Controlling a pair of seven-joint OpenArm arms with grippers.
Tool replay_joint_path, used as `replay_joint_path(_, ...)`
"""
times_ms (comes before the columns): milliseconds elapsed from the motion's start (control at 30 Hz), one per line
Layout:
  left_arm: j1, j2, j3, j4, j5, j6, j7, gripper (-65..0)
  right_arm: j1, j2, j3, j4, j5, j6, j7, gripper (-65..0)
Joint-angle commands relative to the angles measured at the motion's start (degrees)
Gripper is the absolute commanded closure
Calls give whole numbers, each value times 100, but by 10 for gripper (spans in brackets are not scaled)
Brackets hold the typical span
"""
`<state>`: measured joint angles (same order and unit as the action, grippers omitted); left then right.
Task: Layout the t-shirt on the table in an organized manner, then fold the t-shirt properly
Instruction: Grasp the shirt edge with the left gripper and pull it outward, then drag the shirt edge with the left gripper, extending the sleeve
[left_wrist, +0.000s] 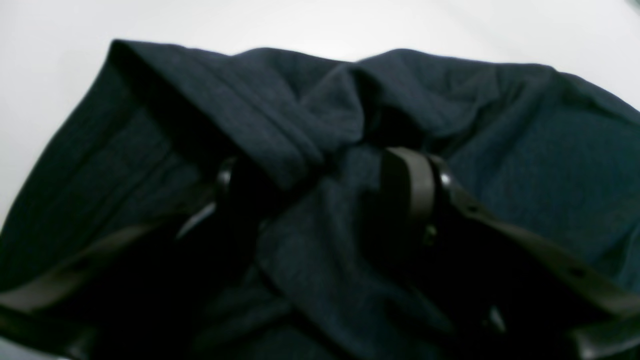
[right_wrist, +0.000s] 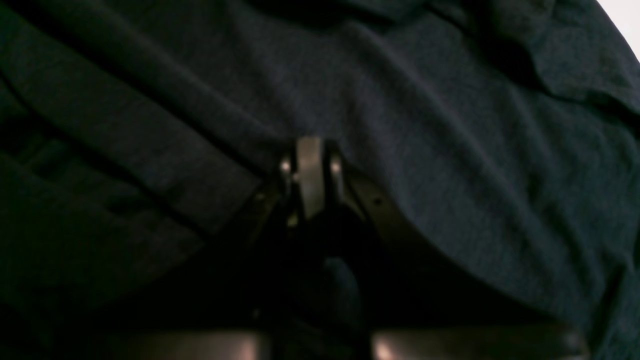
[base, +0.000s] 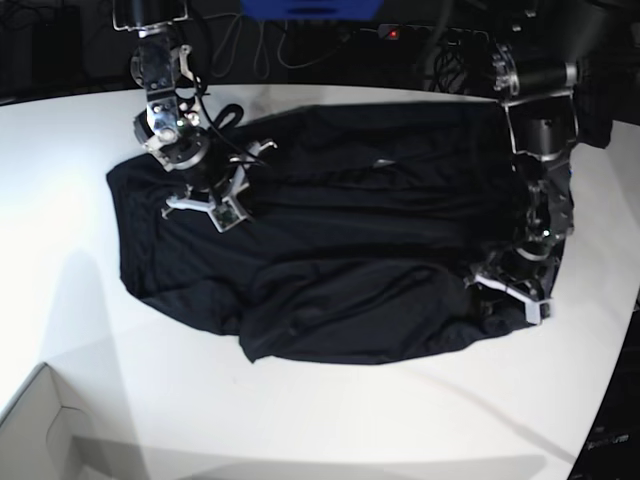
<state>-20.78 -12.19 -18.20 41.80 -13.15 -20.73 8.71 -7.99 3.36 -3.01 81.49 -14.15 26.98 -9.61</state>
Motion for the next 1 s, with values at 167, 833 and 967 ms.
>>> replay_joint_path(167,-133,-52,-13,114,-114,-15,-93,-103,-6,29,15,22,-110,-21,-231,0)
replay_joint_path(833,-1083,-157,-13,264,-88,759,-102,-4,-6,38,6,-4,-110,-21,-239,0)
replay_joint_path(967,-1382,-316,-13,-202,-105,759,-102,-5,-6,38,6,-4,-110,-21,-248,0)
